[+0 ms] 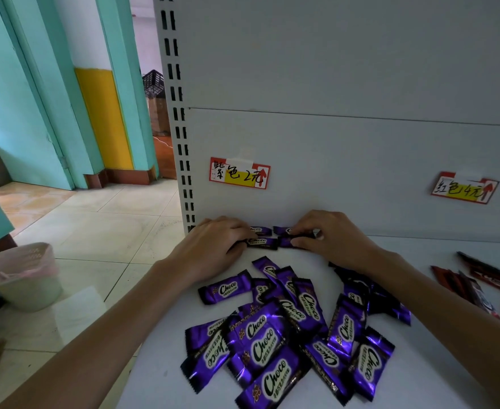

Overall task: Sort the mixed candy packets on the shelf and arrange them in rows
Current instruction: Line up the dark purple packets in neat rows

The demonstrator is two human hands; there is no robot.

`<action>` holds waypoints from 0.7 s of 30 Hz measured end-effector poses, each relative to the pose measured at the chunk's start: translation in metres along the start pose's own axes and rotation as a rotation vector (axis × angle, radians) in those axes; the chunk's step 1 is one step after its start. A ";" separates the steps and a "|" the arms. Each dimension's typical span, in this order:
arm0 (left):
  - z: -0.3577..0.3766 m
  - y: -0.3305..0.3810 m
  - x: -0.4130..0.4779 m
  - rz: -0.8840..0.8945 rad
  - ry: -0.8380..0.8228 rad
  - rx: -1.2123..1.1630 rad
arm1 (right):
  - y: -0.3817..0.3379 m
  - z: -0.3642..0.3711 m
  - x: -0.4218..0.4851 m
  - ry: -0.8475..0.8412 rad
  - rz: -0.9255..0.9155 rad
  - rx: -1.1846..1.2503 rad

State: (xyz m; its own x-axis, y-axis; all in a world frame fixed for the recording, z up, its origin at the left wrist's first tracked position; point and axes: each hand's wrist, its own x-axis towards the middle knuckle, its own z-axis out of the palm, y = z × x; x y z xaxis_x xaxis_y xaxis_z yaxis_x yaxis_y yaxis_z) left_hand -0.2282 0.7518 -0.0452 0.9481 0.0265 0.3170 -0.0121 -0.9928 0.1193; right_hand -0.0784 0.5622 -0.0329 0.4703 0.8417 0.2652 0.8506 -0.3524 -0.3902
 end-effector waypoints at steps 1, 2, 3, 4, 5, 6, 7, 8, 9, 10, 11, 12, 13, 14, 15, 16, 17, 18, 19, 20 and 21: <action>0.000 0.000 0.000 0.001 0.000 -0.004 | 0.000 0.000 0.000 -0.001 -0.004 0.004; 0.000 0.001 0.000 0.004 0.000 -0.005 | 0.000 0.000 0.001 -0.003 -0.006 0.008; 0.000 0.001 0.001 0.008 -0.001 -0.007 | 0.000 0.000 0.001 -0.005 -0.011 0.011; 0.000 0.001 0.001 0.010 -0.003 -0.008 | 0.000 0.000 0.001 -0.008 -0.016 0.010; 0.000 0.001 0.001 0.012 -0.004 -0.010 | 0.000 0.001 0.001 -0.010 -0.023 0.007; 0.000 0.001 0.001 0.012 -0.004 -0.012 | 0.000 0.001 0.001 -0.010 -0.030 0.005; 0.000 0.001 0.001 0.013 -0.001 -0.012 | 0.000 0.000 0.000 -0.008 -0.033 0.005; 0.000 0.001 0.001 0.014 0.004 -0.009 | 0.001 0.000 -0.001 -0.007 -0.037 0.003; 0.000 0.001 0.001 0.016 0.011 -0.005 | 0.001 -0.001 -0.002 -0.005 -0.043 -0.006; 0.000 0.001 0.001 0.016 0.018 0.002 | 0.001 -0.001 -0.003 0.000 -0.053 -0.017; 0.000 0.001 0.001 0.016 0.026 0.012 | 0.002 -0.001 -0.003 0.006 -0.065 -0.026; 0.000 0.001 0.001 0.015 0.033 0.021 | 0.002 -0.001 -0.004 0.010 -0.077 -0.033; 0.000 0.001 0.002 0.013 0.040 0.029 | 0.002 0.000 -0.004 0.007 -0.084 -0.041; 0.000 0.001 0.002 0.011 0.044 0.035 | 0.002 0.000 -0.004 0.001 -0.087 -0.050; 0.000 0.001 0.002 0.010 0.045 0.039 | 0.002 0.001 -0.004 -0.005 -0.088 -0.055; -0.001 0.001 0.003 0.008 0.044 0.042 | 0.002 0.001 -0.004 -0.009 -0.086 -0.054; -0.001 0.001 0.003 0.009 0.045 0.043 | 0.002 0.000 -0.003 -0.011 -0.083 -0.046; -0.001 0.002 0.003 0.009 0.047 0.041 | 0.002 0.000 -0.003 -0.013 -0.080 -0.038; -0.002 0.002 0.003 0.009 0.051 0.036 | 0.002 0.000 -0.003 -0.012 -0.080 -0.033; -0.002 0.002 0.003 0.009 0.055 0.029 | 0.003 0.000 -0.003 -0.010 -0.084 -0.031; -0.002 0.002 0.003 0.007 0.060 0.023 | 0.004 0.000 -0.004 -0.009 -0.090 -0.027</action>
State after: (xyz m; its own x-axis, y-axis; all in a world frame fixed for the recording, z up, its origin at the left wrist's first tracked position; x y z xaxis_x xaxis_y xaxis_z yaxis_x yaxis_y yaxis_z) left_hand -0.2256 0.7497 -0.0423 0.9272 0.0258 0.3736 -0.0109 -0.9954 0.0956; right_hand -0.0770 0.5577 -0.0355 0.3894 0.8742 0.2902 0.8956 -0.2858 -0.3409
